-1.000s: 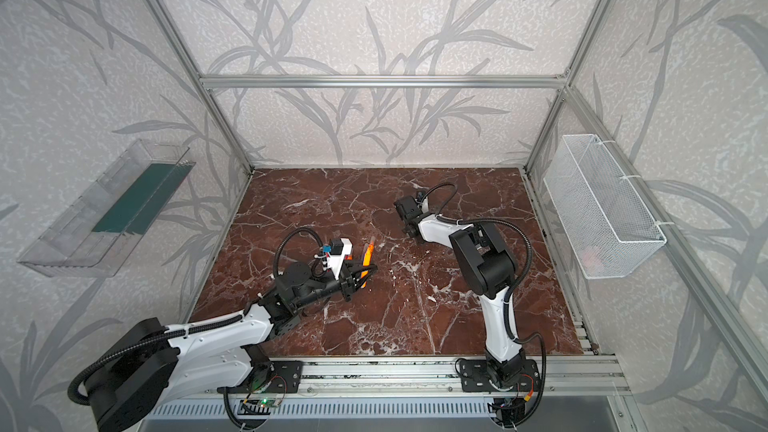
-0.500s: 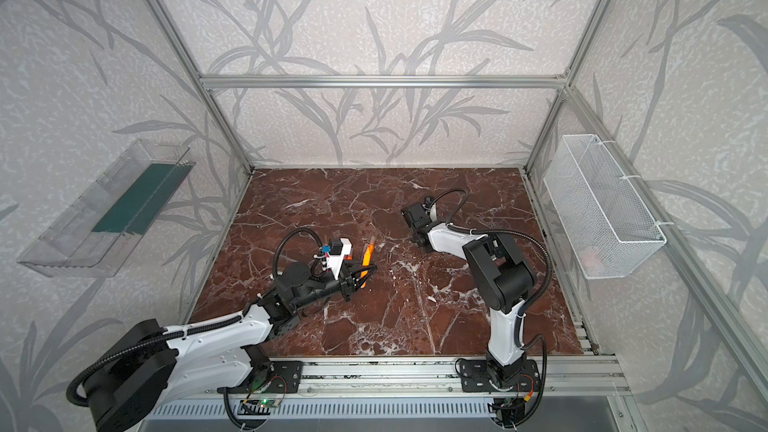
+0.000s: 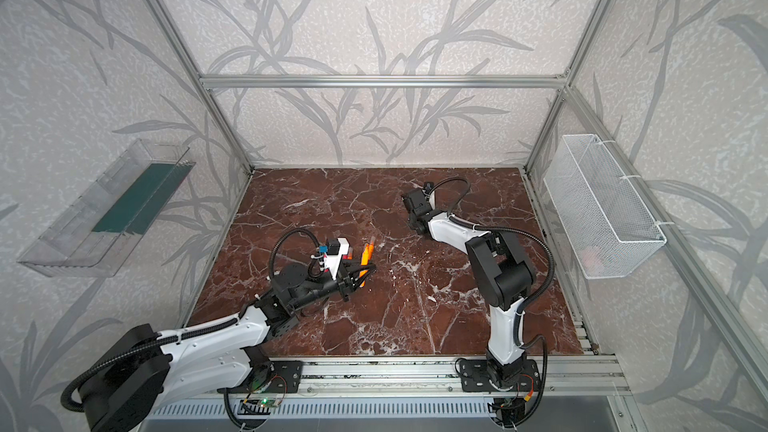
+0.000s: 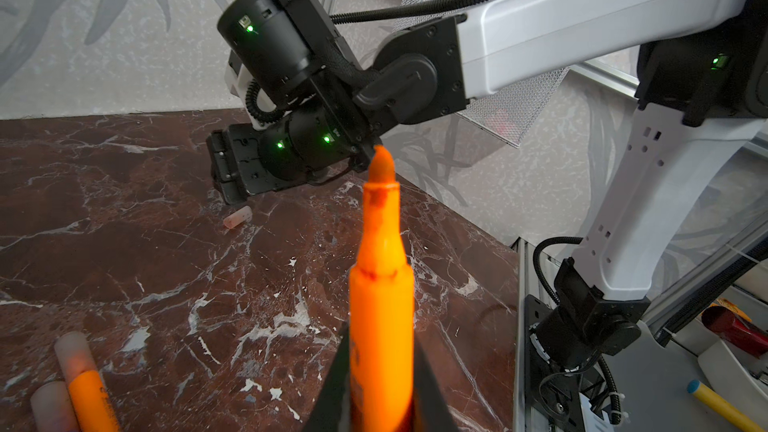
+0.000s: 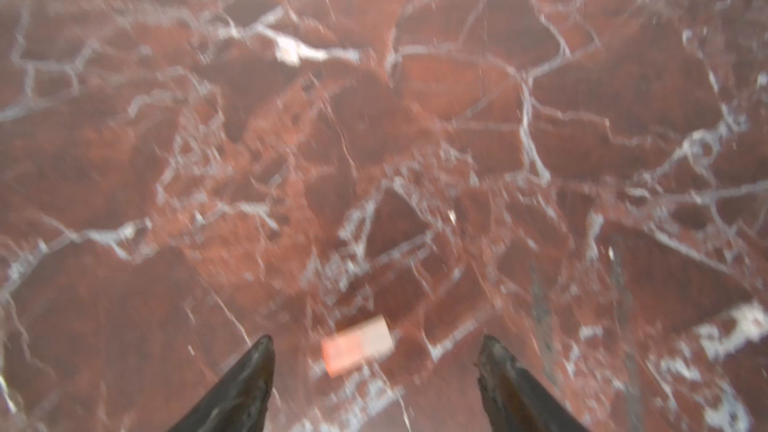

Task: Insert the pens into the pen caps
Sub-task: 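Lower the open right gripper around the pale pink cap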

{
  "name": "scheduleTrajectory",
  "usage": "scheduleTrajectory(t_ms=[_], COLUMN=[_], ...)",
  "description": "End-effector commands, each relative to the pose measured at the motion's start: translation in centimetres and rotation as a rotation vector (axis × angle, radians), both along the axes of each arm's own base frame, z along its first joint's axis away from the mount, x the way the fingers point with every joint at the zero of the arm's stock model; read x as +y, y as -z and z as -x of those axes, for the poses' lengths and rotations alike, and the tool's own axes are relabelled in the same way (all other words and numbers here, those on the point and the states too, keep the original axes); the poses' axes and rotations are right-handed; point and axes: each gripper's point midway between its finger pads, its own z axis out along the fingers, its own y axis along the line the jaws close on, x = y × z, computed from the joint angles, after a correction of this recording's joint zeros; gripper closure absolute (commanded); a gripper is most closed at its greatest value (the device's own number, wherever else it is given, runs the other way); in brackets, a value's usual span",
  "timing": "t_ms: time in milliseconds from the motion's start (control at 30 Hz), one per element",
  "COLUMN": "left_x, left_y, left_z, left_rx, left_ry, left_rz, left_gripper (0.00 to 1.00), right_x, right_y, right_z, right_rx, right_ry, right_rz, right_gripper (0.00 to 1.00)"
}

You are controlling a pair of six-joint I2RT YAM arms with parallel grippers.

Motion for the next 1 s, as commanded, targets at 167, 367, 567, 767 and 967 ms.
scheduleTrajectory(t_ms=[167,367,567,767,967], left_x=[0.6,0.8,1.0,1.0,1.0], left_y=[-0.5,-0.7,-0.9,-0.9,-0.9], left_z=[0.3,0.6,0.7,0.8,0.8], left_rx=[-0.037,-0.042,-0.046,-0.047,-0.046], left_ry=[-0.012,-0.013,-0.013,-0.012,-0.011], left_rz=[0.005,0.012,0.016,0.017,0.020], left_gripper=[1.00,1.00,1.00,1.00,1.00], right_x=[-1.4,-2.8,-3.4,-4.2,-4.2], right_y=[3.5,4.2,4.3,3.8,3.5], right_z=[0.9,1.8,2.7,3.9,4.0], right_rx=[0.114,0.137,0.141,0.127,0.115], right_ry=[0.037,0.055,0.057,0.065,0.042], right_rz=[0.103,0.114,0.110,0.102,0.058], right_gripper=[0.24,0.25,0.26,0.28,0.35])
